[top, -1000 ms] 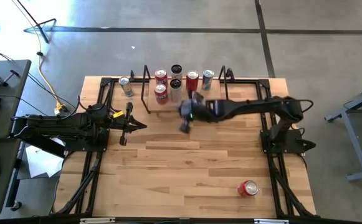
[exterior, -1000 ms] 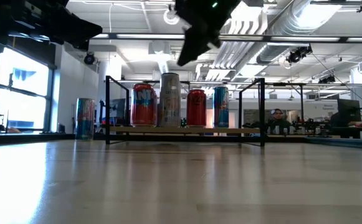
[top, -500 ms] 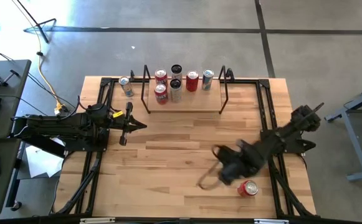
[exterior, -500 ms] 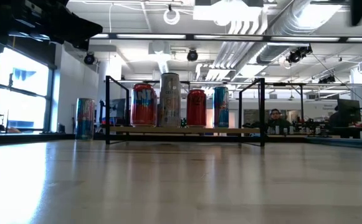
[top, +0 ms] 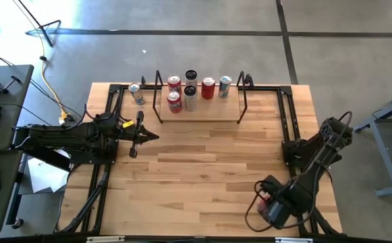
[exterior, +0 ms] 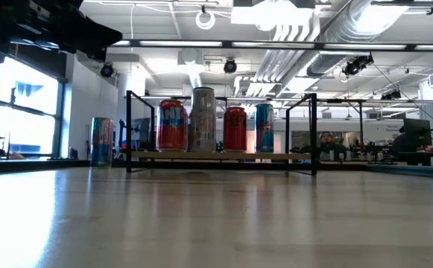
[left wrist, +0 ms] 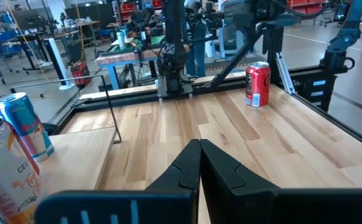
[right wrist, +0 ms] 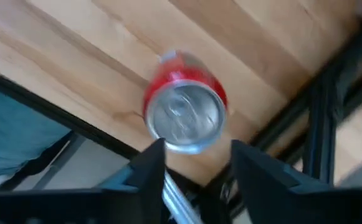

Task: Place canned beverage on shelf
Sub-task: Put the red black soda can on the shelf aligned with the red black soda can

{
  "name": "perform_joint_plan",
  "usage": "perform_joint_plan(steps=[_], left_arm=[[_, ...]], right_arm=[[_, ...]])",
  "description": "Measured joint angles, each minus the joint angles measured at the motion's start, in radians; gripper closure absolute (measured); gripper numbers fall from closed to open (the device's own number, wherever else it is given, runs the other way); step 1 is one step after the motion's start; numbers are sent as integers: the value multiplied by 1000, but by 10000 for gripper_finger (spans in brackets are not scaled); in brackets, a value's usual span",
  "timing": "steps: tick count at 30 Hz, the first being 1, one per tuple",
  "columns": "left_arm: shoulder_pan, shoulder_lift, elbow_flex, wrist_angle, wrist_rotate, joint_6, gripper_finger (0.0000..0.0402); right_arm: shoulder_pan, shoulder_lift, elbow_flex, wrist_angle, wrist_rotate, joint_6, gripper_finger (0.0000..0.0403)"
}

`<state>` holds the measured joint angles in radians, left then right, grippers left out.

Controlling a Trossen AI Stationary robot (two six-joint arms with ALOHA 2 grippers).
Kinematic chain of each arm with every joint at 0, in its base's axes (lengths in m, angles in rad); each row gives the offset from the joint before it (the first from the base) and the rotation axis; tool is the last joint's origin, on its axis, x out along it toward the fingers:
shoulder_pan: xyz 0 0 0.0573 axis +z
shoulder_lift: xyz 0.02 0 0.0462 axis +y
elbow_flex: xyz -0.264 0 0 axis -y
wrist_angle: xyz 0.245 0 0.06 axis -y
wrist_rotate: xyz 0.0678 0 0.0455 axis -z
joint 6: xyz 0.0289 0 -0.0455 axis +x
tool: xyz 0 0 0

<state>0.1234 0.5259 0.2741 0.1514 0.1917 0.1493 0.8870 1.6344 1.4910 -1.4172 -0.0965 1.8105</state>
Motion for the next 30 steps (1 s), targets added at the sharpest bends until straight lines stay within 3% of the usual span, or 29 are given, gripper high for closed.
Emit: perform_joint_plan(steps=[4,9,30], left_arm=[[0,9,0,-2,0,0,402],[0,39,0,5,0,1,402],[0,94,0,34,0,11,402]], right_arm=[[12,0,0,8,-16,61,182],[13,6,0,49,74,18,144],[48,78,0,12,104,-39,137]])
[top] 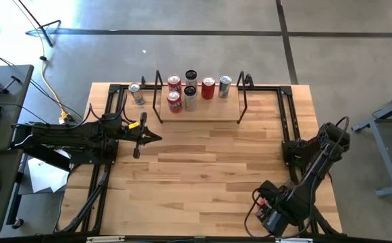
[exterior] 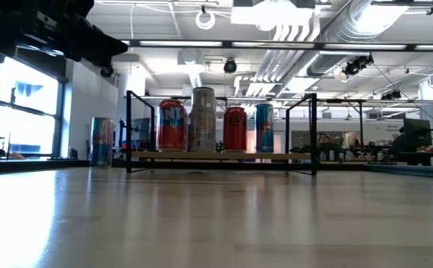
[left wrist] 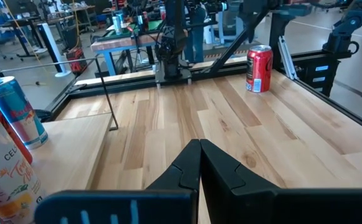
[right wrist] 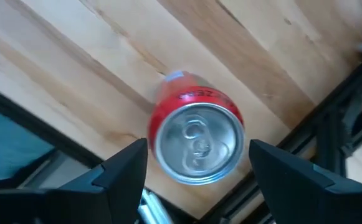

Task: Place canned beverage on shelf
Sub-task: Put the red black soda can on the shelf aligned with the red black soda can

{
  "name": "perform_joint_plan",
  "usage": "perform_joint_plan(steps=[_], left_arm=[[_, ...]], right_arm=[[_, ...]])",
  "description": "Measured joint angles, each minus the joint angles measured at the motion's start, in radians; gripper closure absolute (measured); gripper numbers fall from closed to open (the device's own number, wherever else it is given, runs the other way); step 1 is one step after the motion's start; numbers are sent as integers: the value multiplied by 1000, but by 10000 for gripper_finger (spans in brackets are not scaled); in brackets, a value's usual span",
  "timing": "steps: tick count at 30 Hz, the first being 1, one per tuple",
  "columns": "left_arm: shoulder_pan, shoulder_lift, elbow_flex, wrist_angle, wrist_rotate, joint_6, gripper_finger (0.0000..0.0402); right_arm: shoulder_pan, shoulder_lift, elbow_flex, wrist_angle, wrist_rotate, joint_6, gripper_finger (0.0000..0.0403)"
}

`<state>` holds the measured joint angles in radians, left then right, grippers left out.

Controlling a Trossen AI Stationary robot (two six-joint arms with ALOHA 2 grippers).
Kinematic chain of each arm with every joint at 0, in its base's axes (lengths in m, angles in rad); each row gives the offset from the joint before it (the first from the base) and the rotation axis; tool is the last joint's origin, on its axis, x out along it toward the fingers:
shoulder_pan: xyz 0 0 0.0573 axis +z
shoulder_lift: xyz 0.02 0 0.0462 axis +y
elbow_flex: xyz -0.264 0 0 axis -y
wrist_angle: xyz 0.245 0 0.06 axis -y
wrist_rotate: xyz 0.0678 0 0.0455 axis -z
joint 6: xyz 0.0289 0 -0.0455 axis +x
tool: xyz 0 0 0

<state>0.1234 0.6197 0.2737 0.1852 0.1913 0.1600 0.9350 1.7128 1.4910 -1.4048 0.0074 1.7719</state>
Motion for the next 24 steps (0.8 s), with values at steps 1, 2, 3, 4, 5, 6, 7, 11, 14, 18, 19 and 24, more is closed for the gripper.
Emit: perform_joint_plan(steps=[1,2,3,4,5,6,7,11,14,18,19,24], left_arm=[[0,0,0,0,0,1,402],[0,0,0,0,0,1,402],[0,0,0,0,0,1,401],[0,0,0,0,0,1,401],[0,0,0,0,0,1,402],[0,0,0,0,0,1,401],[0,0,0,0,0,1,402],[0,0,0,0,0,1,401],[0,0,0,0,0,1,402],[0,0,0,-1,0,1,401],[0,0,0,-2,0,1,402],[0,0,0,-3,0,0,402]], right_arm=[[5,5,0,-12,0,-2,137],[10,8,0,-23,0,-10,137],[16,9,0,-30,0,-19,137],[19,9,0,-35,2,-23,137],[22,10,0,-33,11,-24,137],[23,10,0,-28,20,-24,137],[23,10,0,-26,23,-24,137],[23,10,0,-21,29,-26,137],[23,10,0,1,34,-27,137],[23,10,0,8,33,-30,137],[23,10,0,7,34,-30,137],[18,10,0,4,67,-49,137]])
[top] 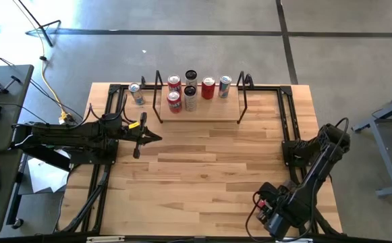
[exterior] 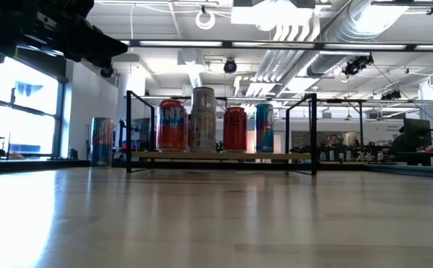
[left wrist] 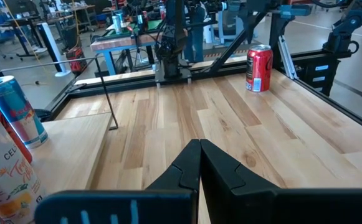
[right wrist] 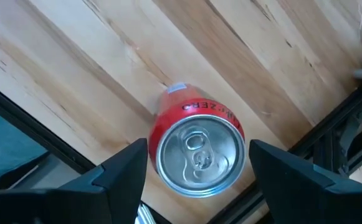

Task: Place canned beverage on shelf
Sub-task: Put the red black soda can on the shelf aligned with the red black soda can

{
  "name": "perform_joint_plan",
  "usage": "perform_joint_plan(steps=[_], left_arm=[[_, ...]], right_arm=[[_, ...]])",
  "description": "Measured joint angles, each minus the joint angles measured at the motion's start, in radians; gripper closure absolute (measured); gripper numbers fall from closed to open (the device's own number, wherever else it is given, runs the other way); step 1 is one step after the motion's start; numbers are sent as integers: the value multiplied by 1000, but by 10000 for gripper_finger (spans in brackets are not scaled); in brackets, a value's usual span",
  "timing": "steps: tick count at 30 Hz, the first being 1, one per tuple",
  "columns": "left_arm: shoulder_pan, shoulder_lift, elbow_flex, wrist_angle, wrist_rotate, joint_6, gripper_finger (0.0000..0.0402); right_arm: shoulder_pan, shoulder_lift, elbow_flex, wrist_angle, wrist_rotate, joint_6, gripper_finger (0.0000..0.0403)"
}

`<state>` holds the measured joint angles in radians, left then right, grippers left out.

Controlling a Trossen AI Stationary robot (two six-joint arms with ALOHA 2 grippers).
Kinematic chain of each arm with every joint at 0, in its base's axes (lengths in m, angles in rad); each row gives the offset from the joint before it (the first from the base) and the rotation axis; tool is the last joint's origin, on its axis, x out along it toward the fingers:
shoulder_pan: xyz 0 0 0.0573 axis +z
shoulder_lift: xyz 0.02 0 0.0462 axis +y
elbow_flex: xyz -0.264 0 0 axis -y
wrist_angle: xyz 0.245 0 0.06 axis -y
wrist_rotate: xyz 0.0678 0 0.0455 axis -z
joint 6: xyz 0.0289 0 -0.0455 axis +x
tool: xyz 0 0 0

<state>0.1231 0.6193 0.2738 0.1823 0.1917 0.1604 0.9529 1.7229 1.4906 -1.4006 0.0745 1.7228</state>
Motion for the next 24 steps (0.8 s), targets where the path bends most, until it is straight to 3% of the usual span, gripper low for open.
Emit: perform_joint_plan(steps=[24], left_arm=[[0,0,0,-6,8,-1,401]], right_arm=[[-4,45,-1,-4,-23,-79,137]])
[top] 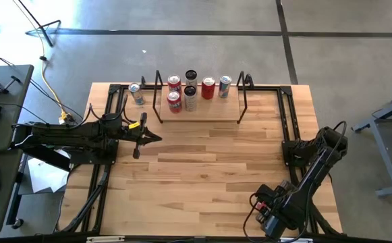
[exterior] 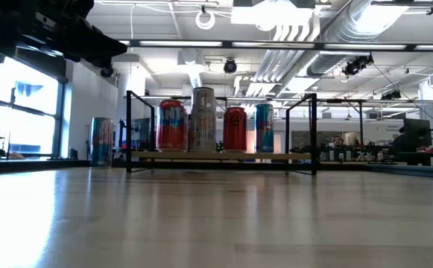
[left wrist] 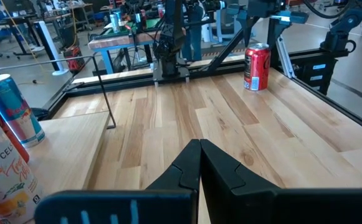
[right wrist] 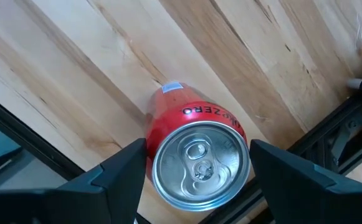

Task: Place canned beverage on shelf
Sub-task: Put the red black soda can on the shelf aligned with the red black soda can

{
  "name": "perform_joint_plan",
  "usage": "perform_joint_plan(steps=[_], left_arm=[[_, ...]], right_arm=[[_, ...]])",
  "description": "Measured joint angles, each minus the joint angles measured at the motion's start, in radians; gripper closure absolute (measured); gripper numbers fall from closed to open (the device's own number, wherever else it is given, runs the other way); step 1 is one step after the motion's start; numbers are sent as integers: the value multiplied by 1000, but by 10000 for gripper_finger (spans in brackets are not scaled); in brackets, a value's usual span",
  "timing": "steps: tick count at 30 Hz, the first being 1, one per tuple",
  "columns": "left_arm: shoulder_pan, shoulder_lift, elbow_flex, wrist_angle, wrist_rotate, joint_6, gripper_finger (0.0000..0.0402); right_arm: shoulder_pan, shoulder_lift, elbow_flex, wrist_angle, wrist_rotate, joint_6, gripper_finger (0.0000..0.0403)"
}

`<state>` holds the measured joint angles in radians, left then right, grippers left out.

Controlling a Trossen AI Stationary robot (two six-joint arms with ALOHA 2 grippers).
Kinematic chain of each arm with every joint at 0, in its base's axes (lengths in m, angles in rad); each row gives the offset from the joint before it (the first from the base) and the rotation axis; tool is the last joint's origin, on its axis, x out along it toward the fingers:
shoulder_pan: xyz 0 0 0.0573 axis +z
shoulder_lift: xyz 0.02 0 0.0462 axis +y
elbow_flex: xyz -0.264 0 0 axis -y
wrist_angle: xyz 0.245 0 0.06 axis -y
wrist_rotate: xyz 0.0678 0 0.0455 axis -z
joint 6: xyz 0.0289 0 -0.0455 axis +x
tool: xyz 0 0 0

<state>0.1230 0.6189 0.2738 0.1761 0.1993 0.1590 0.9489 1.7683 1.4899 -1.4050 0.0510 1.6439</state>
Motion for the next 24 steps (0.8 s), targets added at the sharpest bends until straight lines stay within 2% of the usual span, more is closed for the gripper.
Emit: perform_joint_plan(steps=[15,24], left_arm=[[0,0,0,-9,0,0,401],[0,0,0,-8,0,-9,401]], right_arm=[[-1,0,0,-9,-29,0,137],[-79,1,0,-12,-2,-3,137]])
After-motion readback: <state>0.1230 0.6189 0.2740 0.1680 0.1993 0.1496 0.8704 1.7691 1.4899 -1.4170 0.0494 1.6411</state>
